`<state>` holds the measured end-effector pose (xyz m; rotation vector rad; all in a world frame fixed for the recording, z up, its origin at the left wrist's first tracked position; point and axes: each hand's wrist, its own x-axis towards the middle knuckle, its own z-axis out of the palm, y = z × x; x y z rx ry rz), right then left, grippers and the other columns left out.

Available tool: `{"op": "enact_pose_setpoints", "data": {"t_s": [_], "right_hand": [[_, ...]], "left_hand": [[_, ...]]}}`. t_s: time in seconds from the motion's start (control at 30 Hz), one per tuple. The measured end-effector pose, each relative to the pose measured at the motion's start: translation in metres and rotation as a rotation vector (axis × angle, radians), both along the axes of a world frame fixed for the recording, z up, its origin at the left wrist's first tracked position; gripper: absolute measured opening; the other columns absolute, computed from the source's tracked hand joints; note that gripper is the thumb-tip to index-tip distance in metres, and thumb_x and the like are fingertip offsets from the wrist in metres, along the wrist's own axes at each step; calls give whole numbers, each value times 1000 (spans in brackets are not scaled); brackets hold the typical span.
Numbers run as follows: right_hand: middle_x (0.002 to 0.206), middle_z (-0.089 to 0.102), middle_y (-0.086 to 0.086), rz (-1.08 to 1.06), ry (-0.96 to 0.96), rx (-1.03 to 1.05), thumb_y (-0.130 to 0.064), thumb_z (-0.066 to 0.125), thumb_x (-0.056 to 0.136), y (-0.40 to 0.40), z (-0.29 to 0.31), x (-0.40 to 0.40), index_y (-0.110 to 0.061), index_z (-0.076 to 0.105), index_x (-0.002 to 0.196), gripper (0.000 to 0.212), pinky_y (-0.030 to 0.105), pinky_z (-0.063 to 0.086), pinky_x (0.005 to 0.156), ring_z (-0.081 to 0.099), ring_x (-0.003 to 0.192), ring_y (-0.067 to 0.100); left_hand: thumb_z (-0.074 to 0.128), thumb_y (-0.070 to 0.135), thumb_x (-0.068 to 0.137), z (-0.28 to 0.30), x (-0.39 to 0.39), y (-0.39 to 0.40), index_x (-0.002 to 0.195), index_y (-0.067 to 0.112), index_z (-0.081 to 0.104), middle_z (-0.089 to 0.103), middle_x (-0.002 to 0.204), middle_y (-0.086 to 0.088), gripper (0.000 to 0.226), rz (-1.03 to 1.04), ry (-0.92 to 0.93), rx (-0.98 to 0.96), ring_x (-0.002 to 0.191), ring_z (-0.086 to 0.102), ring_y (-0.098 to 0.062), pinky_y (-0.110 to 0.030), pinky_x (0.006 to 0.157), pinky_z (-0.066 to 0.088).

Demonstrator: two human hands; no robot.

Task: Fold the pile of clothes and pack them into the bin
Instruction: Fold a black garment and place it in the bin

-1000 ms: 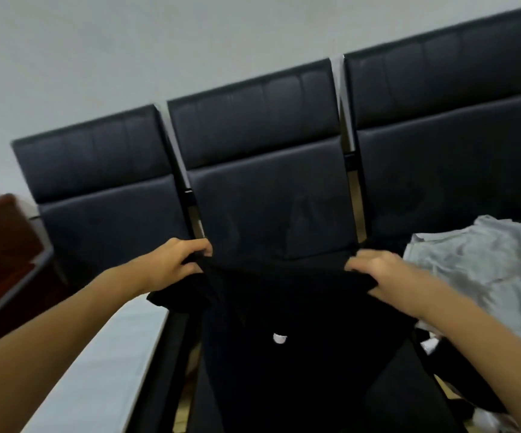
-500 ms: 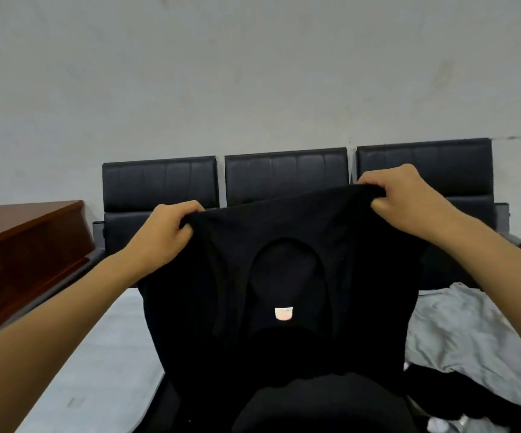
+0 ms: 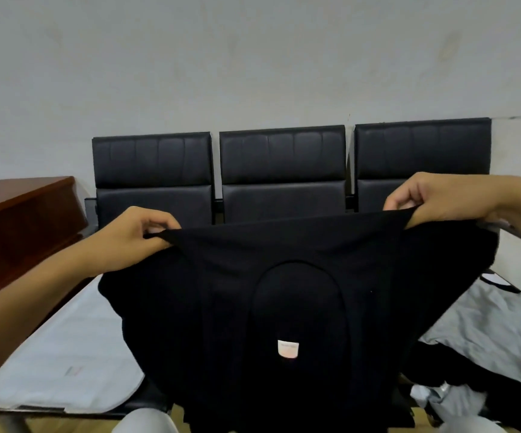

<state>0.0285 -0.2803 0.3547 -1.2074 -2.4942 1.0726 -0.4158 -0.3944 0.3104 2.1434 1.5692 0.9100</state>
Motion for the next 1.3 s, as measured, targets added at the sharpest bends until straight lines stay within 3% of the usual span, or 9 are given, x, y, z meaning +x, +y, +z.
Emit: {"op": "enact_pose_setpoints", "data": {"t_s": [0.23,0.3,0.4,0.53,0.7,0.8,1.0,1.13,1.3], "right_hand": [[100,75,18,-53,-114,-221,-10,69,88,89,-72,-18,-2,74,100,16,32,58,75,72,87,26],[95,76,15,-91,-226,-134,-13,69,91,135,-122,-30,-6,75,95,11,28,58,69,71,81,20],[91,73,7,-131,-293,46,-18,63,96,195,-210,-50,-15,73,86,14,36,56,80,69,88,20],[93,68,4,-276,-267,130,-9,52,95,241,-307,-65,-25,66,86,23,32,48,76,65,89,25],[91,68,7,-366,-261,132,-16,47,96,281,-378,-69,-33,63,95,23,46,57,75,66,78,26],[96,68,5,-291,-292,155,-28,50,97,314,-410,-71,-44,60,94,19,46,56,80,65,88,28],[100,73,4,-253,-246,262,-25,61,95,353,-412,-70,-26,72,96,11,42,52,90,65,98,26],[88,66,2,-275,-98,397,-11,63,94,360,-385,-72,-6,72,98,11,19,37,79,63,93,19],[91,68,-2,-254,10,512,-12,64,94,331,-333,-68,-12,71,100,10,17,43,79,65,94,18]], "left_hand": [[59,-1,94,-77,-14,76,83,23,72,72,89,3,30,59,16,-146,87,70,-13,-22,75,54],[58,4,95,-120,-23,120,83,20,70,71,82,4,23,111,125,-177,82,69,-13,-30,75,55],[56,13,96,-180,-32,173,85,15,69,69,80,-4,17,188,237,-234,76,66,-19,-44,76,55],[55,17,98,-247,-36,226,73,35,56,62,69,8,30,202,304,-293,68,62,-16,-31,64,49],[50,26,99,-310,-41,284,100,23,65,67,99,5,15,201,371,-337,96,63,-26,-47,85,51],[47,29,100,-345,-44,322,104,26,63,67,101,4,17,196,374,-393,95,63,-23,-49,86,51],[51,14,100,-371,-49,374,93,15,64,67,92,3,15,120,290,-330,91,64,-16,-37,85,50],[53,10,99,-341,-49,387,99,10,66,66,94,2,13,103,277,-198,94,62,-18,-31,83,46],[57,11,96,-288,-42,350,98,11,63,68,92,-2,6,102,248,-35,88,64,-19,-35,80,49]]}}
